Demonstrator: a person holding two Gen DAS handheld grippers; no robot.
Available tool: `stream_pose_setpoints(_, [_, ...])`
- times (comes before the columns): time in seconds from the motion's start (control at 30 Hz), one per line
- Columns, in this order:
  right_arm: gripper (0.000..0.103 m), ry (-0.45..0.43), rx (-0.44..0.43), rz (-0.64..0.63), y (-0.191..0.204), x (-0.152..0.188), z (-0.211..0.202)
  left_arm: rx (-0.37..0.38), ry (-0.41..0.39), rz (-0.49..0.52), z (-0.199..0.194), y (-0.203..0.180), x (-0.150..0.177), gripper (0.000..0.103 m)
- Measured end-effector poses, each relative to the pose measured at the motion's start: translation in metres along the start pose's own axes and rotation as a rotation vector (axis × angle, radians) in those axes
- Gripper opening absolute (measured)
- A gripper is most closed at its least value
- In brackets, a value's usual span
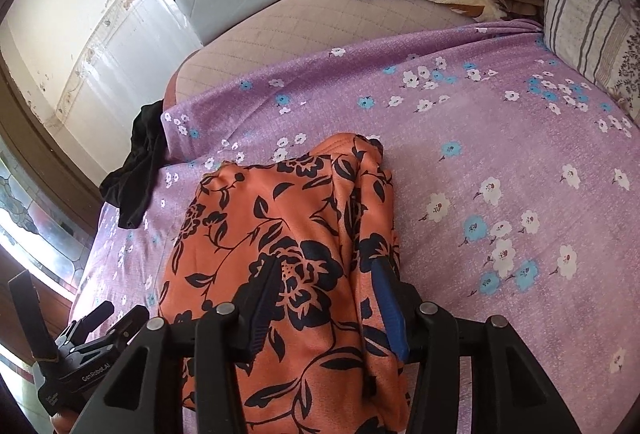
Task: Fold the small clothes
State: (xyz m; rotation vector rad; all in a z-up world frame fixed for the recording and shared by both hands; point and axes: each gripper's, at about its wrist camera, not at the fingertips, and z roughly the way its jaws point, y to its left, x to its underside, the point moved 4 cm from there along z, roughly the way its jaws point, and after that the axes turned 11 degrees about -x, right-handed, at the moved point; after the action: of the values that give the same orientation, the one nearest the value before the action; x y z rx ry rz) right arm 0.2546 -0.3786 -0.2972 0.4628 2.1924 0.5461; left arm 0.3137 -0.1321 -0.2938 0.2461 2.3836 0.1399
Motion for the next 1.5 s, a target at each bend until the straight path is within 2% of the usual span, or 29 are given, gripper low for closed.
stream_pose_setpoints(1.17, [0.051,0.022,0.024,0.048,-0.023,0.003,0.003,0.027,0.024,0.031,0.008,-0.006,0.006,0.103])
stream_pose_setpoints(1.5, [0.054,0.020,0.020,0.067,-0.026,0.002,0.002,0.033,0.021,0.036,0.005,-0.008,0.006,0.103])
